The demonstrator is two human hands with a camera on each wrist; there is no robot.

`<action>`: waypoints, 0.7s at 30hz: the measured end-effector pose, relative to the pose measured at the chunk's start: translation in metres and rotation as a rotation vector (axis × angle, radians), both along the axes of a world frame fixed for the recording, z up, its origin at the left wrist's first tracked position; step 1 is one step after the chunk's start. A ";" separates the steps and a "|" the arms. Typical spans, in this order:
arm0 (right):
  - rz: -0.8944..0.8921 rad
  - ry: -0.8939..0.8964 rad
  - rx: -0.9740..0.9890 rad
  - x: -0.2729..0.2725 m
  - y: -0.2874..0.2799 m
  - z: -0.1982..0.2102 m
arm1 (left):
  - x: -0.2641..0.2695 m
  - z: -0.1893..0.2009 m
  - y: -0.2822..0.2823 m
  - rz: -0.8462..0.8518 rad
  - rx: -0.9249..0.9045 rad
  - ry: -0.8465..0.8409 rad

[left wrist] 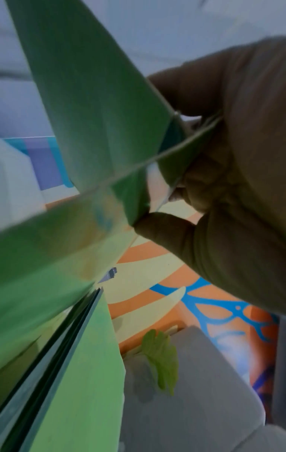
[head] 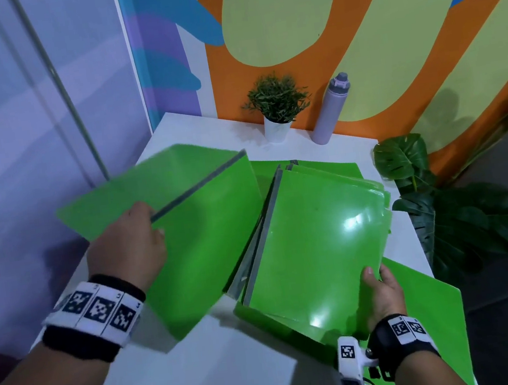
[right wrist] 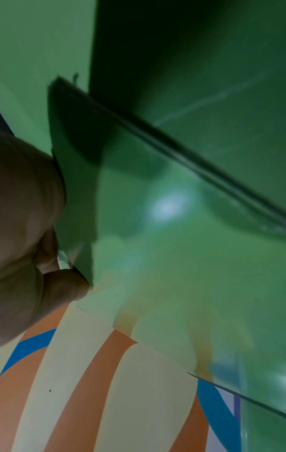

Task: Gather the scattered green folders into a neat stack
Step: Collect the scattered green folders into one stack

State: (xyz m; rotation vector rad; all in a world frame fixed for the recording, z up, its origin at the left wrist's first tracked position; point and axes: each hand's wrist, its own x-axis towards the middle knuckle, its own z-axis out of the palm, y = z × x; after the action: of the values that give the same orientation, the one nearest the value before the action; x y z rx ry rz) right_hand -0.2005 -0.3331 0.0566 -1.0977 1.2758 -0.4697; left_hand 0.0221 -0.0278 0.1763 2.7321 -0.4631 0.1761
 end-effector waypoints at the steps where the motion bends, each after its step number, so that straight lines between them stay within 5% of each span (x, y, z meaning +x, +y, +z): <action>1: -0.003 0.001 0.006 0.000 0.000 0.001 | 0.000 0.002 0.002 -0.019 0.004 -0.075; 3: -0.003 0.005 0.010 -0.001 -0.001 0.001 | 0.001 -0.002 0.004 -0.021 0.039 -0.102; 5: 0.005 0.017 0.009 0.000 -0.002 0.001 | 0.005 -0.016 0.006 0.056 0.021 0.047; 11: 0.025 0.041 -0.020 0.004 0.001 -0.009 | 0.015 -0.043 0.014 0.197 -0.312 0.304; 15: 0.047 0.049 -0.018 0.005 0.006 -0.016 | 0.020 -0.037 0.016 0.221 -0.473 0.295; 21: 0.051 0.054 -0.021 0.006 0.007 -0.015 | 0.022 -0.041 0.012 0.157 -0.298 0.236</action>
State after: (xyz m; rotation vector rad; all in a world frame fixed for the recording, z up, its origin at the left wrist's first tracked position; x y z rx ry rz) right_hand -0.1942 -0.3265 0.0412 -1.1647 1.2897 -0.4188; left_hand 0.0436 -0.0155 0.1356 2.4533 -0.1430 -0.0357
